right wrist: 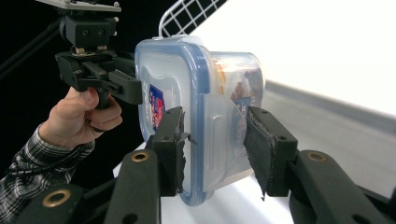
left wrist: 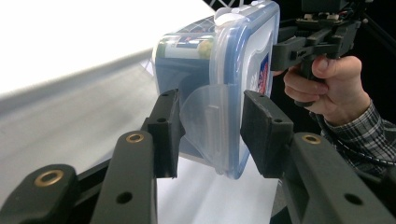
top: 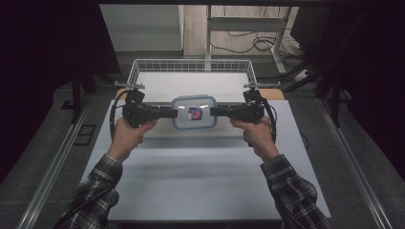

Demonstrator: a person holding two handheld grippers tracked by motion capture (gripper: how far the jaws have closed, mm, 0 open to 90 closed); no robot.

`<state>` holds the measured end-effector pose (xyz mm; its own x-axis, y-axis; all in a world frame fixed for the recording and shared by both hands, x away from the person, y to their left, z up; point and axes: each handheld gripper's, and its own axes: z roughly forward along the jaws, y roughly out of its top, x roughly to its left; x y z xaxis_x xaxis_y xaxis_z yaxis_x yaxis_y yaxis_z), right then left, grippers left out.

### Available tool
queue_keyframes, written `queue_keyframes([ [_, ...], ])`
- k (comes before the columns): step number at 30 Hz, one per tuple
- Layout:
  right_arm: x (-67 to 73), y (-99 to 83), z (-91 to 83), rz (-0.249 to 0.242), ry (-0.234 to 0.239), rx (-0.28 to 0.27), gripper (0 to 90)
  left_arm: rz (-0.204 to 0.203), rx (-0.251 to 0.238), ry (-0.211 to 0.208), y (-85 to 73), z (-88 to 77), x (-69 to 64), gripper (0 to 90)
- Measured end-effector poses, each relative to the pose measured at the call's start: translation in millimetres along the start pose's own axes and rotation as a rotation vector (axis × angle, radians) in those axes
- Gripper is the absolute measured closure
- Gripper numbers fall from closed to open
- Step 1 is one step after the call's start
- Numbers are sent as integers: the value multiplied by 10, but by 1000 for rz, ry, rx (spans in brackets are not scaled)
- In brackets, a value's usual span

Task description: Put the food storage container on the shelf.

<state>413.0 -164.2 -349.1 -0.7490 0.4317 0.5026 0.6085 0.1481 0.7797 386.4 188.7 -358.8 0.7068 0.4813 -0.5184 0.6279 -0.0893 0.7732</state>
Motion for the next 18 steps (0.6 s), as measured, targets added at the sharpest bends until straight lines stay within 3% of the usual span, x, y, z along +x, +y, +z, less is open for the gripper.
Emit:
queue_keyframes([
  [6,-52,206,29,13,-1,-20,579,-7,6,3,231,-20,70,586],
  [18,-151,479,76,21,-19,-33,578,-21,-16,0,495,5,235,584],
])
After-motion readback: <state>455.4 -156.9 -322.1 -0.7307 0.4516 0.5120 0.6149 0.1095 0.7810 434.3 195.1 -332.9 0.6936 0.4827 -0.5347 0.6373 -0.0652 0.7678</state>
